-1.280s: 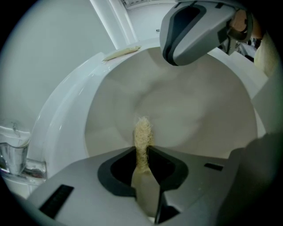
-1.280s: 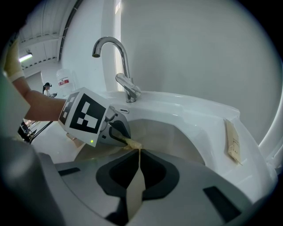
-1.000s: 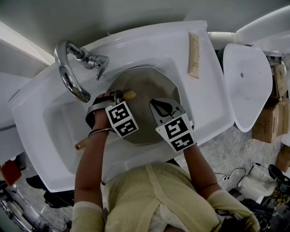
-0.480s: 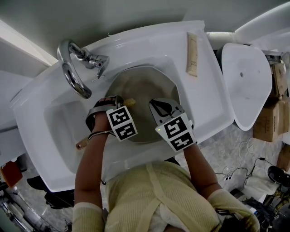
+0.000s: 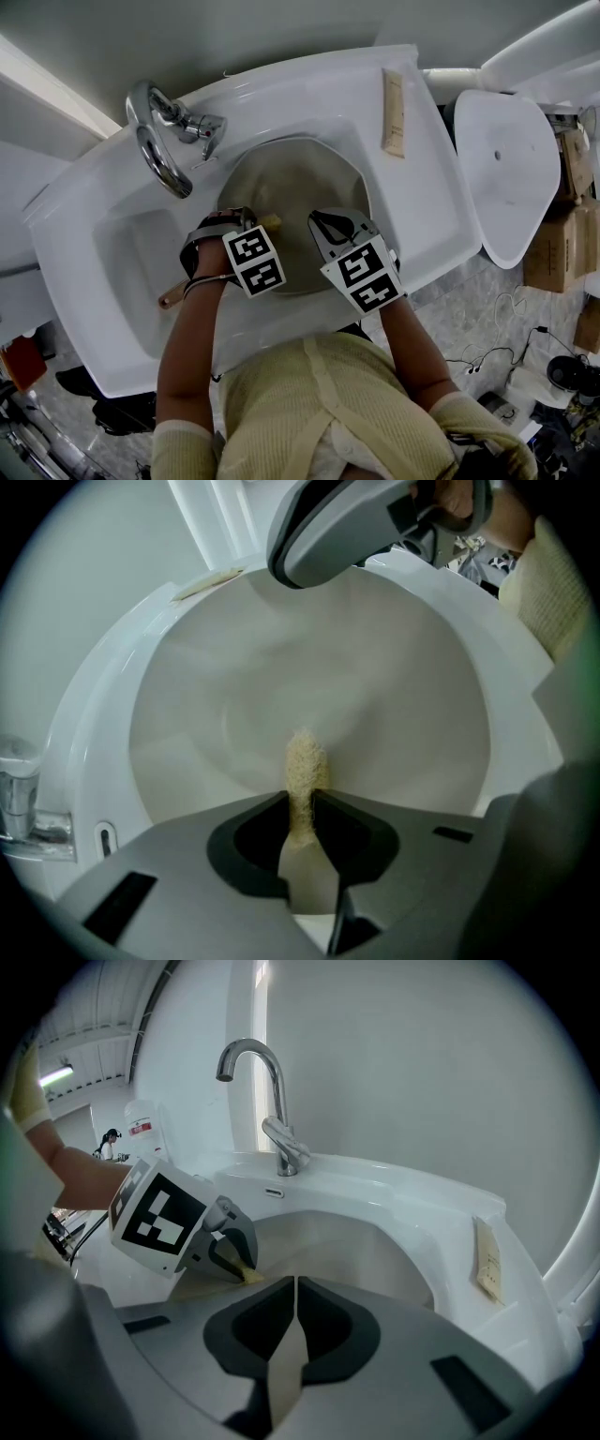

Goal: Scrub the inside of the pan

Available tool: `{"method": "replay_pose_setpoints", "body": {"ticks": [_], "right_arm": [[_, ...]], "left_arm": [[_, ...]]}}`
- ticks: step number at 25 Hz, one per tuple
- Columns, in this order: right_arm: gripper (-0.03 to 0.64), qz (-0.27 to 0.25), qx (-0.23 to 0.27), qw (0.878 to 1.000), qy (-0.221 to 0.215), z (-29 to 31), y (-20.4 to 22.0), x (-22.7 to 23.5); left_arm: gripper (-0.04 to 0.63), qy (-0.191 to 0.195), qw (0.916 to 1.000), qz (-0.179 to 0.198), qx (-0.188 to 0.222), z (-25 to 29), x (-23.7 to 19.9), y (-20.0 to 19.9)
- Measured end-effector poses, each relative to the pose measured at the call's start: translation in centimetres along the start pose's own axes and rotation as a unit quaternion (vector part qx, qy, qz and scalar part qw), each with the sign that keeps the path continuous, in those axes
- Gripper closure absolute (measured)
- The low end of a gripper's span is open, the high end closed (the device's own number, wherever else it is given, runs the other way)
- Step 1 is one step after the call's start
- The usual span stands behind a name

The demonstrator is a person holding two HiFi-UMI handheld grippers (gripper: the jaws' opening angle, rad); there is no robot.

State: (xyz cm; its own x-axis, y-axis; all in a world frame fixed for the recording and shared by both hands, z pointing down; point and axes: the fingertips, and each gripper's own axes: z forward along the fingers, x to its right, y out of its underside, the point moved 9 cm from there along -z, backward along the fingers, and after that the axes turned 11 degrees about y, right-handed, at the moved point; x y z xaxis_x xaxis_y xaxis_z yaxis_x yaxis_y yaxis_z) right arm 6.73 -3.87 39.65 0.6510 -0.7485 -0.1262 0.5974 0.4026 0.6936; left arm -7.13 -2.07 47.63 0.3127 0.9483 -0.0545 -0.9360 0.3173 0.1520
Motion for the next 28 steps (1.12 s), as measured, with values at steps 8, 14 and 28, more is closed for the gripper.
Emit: {"method": "replay_pose_setpoints", "body": {"ticks": [8,14,28], "right_arm": [[0.588,-0.002,-0.01,1.0,0.004,-0.4,0.6,-0.3],[0.588,-0.001,-0.013,1.0,0.009,-0.9,0.9,-0.3],[0.588,-0.026,-0.034,0.999,0.011,-1.9,1.7,-1.0]], "left_arm": [[0.472,0.019,0.9997,0.015,-0.003,0.2,1.1,-0.2],[0.472,0.041,0.9986,0.033,-0.005,0.2,2.1,-0.4],[0.472,0.089,0.9927,0.081,0.011,0.3,4.6,-1.9]]}}
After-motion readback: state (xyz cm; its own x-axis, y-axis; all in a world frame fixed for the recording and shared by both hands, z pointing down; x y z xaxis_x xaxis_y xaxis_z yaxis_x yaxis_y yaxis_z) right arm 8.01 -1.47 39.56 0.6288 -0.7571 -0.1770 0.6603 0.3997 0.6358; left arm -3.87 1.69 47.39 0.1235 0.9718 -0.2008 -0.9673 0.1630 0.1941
